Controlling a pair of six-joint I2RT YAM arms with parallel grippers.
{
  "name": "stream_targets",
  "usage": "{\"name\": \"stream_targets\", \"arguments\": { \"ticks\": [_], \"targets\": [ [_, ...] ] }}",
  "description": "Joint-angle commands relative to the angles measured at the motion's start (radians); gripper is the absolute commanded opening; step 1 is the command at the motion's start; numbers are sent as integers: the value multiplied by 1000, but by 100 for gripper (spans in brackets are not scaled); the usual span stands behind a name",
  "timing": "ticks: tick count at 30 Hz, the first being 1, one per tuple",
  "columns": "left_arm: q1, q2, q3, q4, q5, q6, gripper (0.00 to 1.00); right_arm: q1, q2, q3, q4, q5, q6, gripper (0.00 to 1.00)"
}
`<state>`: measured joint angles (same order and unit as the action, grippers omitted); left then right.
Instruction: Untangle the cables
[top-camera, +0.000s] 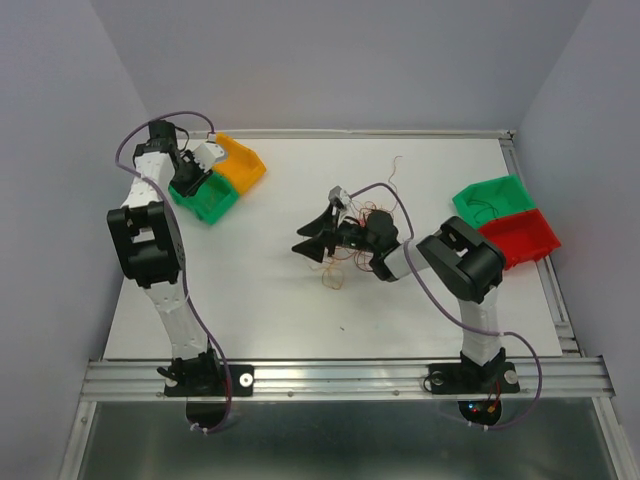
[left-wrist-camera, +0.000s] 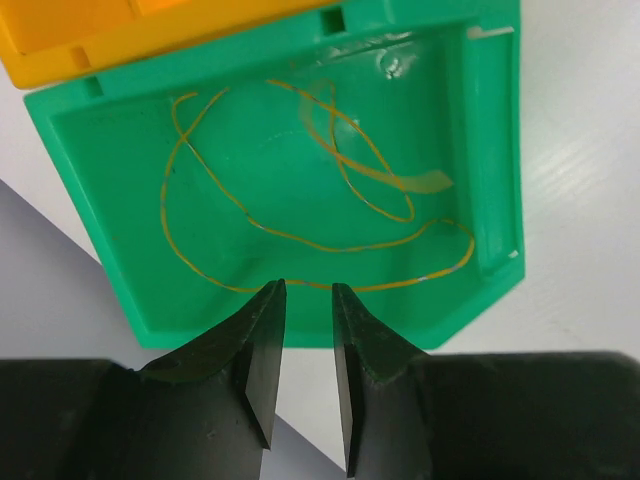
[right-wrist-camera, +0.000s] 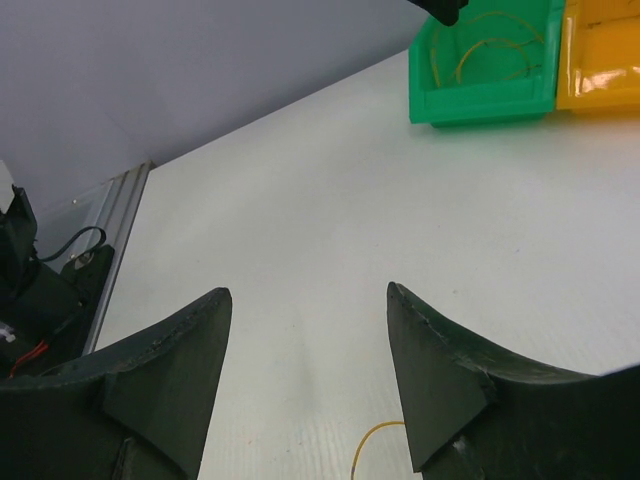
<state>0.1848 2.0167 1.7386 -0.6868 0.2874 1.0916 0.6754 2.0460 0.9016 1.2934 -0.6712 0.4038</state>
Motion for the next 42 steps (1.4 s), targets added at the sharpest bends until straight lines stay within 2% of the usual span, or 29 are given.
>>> {"name": "stream_targets", "arguments": {
  "ticks": [1,6,10,13,19,22,26,29,35,42],
  "targets": [
    [5,34,113,1,38,-62,36,-25,-79,-46,196,48,6,68],
    [4,65,136,1,24,-79,36,-39,-130,-41,-64,119,-22,67],
    [4,-44,47,96,26,-116,42,-39,-185,-67,-199,214,-48,70],
    [1,-157,44,84,47,-144,53,-37,-237,-66,-336,255,-75,72],
    [-50,-308,-7,78,90,-171,59,-37,-343,-55,-633,410,-126,72],
    [-174,-393,-138,99,93,-196,59,-39,-388,-73,-727,485,-138,71],
    [-382,-412,-266,180,96,-272,59,-37,-429,-79,-857,512,-157,70],
    [-441,-365,-295,246,108,-362,60,-39,-472,-127,-870,503,-177,68],
    [-522,-179,-246,268,141,-426,60,-39,-521,-202,-865,533,-192,68],
    [-533,-90,-215,264,249,-463,60,-39,-556,-237,-852,568,-186,68]
  ]
}}
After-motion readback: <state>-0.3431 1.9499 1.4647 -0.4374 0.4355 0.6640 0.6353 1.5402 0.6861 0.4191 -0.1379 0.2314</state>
